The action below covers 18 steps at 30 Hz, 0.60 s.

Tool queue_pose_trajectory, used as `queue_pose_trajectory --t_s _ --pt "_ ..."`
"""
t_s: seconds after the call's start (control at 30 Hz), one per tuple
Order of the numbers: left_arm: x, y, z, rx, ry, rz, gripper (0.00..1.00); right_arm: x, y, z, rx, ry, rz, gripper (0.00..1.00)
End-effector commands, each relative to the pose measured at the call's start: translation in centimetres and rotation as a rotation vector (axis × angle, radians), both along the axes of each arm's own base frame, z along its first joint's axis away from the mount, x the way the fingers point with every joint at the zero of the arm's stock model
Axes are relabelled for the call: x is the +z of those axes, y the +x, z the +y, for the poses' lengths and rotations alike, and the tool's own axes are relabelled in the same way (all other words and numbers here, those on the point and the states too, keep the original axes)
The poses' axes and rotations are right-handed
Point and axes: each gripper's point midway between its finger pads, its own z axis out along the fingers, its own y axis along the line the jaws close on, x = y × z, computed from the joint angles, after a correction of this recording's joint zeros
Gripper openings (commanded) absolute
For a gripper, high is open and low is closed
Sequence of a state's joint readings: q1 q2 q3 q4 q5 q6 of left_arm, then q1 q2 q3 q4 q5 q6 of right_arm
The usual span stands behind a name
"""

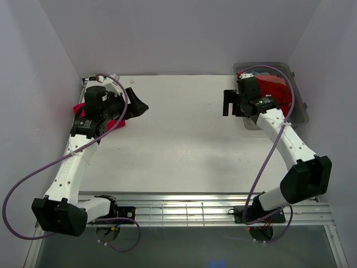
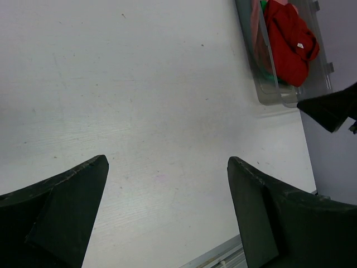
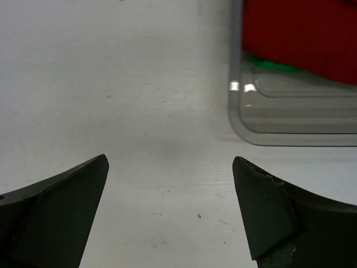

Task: Fold and stack the t-shirts
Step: Grab the tshirt from the pile

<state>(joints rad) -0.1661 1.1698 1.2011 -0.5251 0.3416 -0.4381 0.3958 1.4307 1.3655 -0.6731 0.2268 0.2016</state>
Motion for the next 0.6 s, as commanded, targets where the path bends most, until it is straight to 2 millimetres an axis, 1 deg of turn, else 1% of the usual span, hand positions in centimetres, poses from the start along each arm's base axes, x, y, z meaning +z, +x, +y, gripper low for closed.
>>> queue_pose_trajectory --t_s 0.0,0.03,0.07,0.1,0.13,0.17,0.2,0.23,0.27,0.3,0.33,0.37,0.4,0.43,0.47,0.5,0.53,0.57 --pt "0.9 -0.6 -0.2 -0.02 -0.014 -0.031 0.98 0.5 4.9 -6.5 -0.227 -0.13 -0.096 0.98" --pt "0.6 -0.5 -0.2 -0.018 -0.013 -0.025 0.98 0.1 6.5 -7.0 -0.24 -0.14 -0.118 0.98" --pt "0.2 -0.6 -0.3 -0.021 -0.02 -0.016 0.98 0.1 7.4 -8.4 -0.27 -0.149 -0.126 0.99" --pt "-0.5 -0.6 -0.4 -0.025 -0.02 -0.002 0.98 -0.1 8.2 -9.3 -0.292 -0.171 -0.134 0.99" --pt "-0.9 -0.8 -0.5 -0.028 -0.024 0.01 0.98 -1.5 9.4 -10.5 -0.317 -0.189 -0.107 1.0" --pt "-1.2 -0.8 -0.6 -0.033 -0.027 0.019 0.98 -0.5 10.8 -10.9 -0.328 -0.183 -0.134 1.0" --pt "-1.5 -0.9 -0.5 -0.032 -0.026 0.025 0.98 -0.7 11.6 -11.2 -0.322 -0.189 -0.127 0.96" --pt "-2.0 -1.0 -0.5 -0.032 -0.021 0.033 0.98 -2.5 12.8 -11.8 -0.327 -0.209 -0.092 0.93" --pt "-2.3 -1.1 -0.4 -0.026 -0.017 0.038 0.98 -1.4 14.0 -12.2 -0.34 -0.219 -0.12 0.92" --pt "-2.5 -1.2 -0.3 -0.023 -0.013 0.039 0.98 -1.7 14.7 -12.4 -0.336 -0.234 -0.115 0.89" --pt "-2.8 -1.5 -0.3 -0.025 -0.009 0.04 0.98 -3.2 15.5 -13.0 -0.344 -0.245 -0.088 0.84" --pt "-2.9 -1.5 -0.1 -0.022 -0.004 0.039 0.98 -3.4 16.1 -13.3 -0.352 -0.245 -0.089 0.82" --pt "-3.2 -1.7 0.0 -0.018 0.002 0.042 0.98 -2.7 16.9 -13.8 -0.378 -0.244 -0.109 0.81" --pt "-3.3 -1.9 0.0 -0.019 0.003 0.04 0.98 -3.5 17.4 -14.4 -0.397 -0.243 -0.099 0.79" --pt "-4.1 -2.1 0.2 -0.018 0.01 0.054 0.98 -3.5 17.9 -14.6 -0.403 -0.24 -0.105 0.79" --pt "-4.3 -2.4 0.2 -0.019 0.01 0.06 0.98 -2.5 18.9 -14.9 -0.414 -0.234 -0.143 0.79" --pt "-4.7 -2.5 0.1 -0.023 0.012 0.067 0.98 -3.0 19.5 -15.2 -0.421 -0.241 -0.142 0.78" --pt "-5.3 -2.9 0.2 -0.024 0.014 0.081 0.98 -2.7 20.1 -15.5 -0.411 -0.249 -0.154 0.78"
